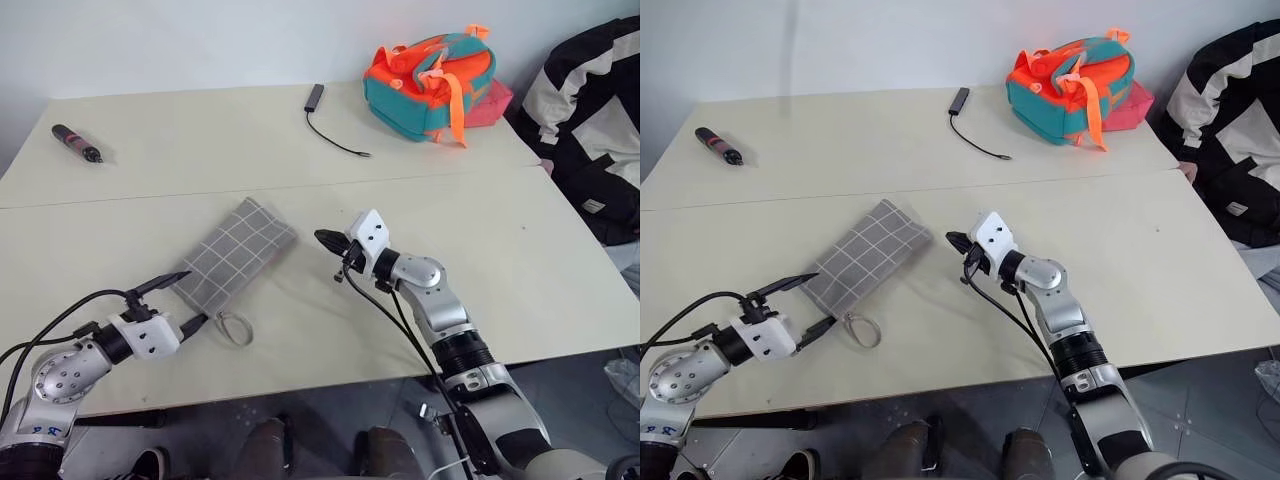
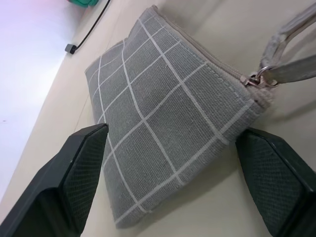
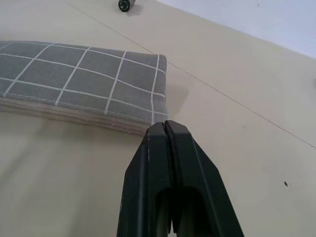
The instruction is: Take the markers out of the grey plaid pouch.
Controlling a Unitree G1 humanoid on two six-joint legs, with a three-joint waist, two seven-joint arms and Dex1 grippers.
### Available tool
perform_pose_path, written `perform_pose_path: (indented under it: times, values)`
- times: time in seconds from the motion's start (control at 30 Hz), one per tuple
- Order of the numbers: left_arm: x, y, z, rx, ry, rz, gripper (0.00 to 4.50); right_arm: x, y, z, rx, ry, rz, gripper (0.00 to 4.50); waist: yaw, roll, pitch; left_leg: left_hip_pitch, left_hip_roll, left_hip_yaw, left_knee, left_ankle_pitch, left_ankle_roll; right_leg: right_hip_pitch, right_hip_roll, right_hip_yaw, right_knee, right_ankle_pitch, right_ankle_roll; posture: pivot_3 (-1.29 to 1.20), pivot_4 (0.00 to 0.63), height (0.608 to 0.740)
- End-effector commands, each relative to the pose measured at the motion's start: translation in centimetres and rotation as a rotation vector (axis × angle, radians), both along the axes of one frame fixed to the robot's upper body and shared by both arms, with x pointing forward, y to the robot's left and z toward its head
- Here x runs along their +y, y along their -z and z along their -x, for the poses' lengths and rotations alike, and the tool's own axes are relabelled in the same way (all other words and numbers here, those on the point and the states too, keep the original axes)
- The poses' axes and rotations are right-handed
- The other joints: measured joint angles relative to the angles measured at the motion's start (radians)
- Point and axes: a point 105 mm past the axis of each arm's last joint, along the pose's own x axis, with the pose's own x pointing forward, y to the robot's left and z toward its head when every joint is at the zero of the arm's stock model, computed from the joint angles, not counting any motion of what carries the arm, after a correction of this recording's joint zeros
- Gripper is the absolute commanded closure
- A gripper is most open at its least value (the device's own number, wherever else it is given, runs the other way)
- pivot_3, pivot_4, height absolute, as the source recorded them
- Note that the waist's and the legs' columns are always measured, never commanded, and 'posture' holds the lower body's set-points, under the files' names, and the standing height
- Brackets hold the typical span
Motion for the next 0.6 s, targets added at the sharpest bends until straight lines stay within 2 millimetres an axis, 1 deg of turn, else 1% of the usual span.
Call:
perform_pose_path:
  times: [0.03,0.1,0.2,0.47,0.57,0.6]
  values:
    - [0.3,3.3,0.6,0.133,-0.006,-0.074,0.25,0.0,-1.2,0.3,-0.045,0.003,-0.021,4.46,0.000,0.000,0.000,0.001,0.000,0.001,0.000,0.000,0.000,0.000,0.000,0.000,0.000,0.000,0.000,0.00,0.150,0.740]
    - [0.0,3.4,0.6,0.145,0.004,-0.065,0.25,-0.1,-1.1,0.3,-0.044,0.002,-0.017,4.46,0.002,0.000,0.000,0.002,0.000,0.002,-0.001,0.000,0.000,0.001,-0.001,0.000,0.000,0.000,0.000,0.00,0.150,0.740]
    - [-0.6,3.9,0.9,0.183,0.028,-0.047,0.80,-0.2,-1.1,0.3,-0.043,0.002,-0.015,4.50,0.004,0.000,0.000,0.004,0.001,0.004,-0.001,-0.001,0.000,0.001,-0.001,0.000,0.001,0.000,0.000,0.00,0.150,0.740]
    - [-0.9,4.1,0.8,0.192,0.030,-0.044,3.53,-0.7,-0.7,0.6,-0.039,0.005,-0.003,4.50,0.012,0.001,0.000,0.006,0.002,0.009,-0.001,-0.002,0.001,0.000,-0.001,0.003,0.001,0.000,0.000,0.00,0.150,0.740]
    - [-1.2,4.3,0.9,0.232,0.035,-0.015,4.40,-1.0,-0.4,0.9,-0.033,0.005,0.009,4.50,0.012,0.007,-0.004,0.008,0.002,0.013,-0.001,-0.005,0.002,0.000,-0.002,0.004,0.000,0.000,0.000,0.00,0.150,0.740]
    - [-1.2,4.2,0.9,0.230,0.033,-0.007,4.47,-1.0,-0.4,0.9,-0.032,0.003,0.008,4.50,0.012,0.009,-0.005,0.008,0.003,0.014,-0.001,-0.006,0.002,0.000,-0.002,0.004,0.000,0.000,0.000,0.00,0.150,0.740]
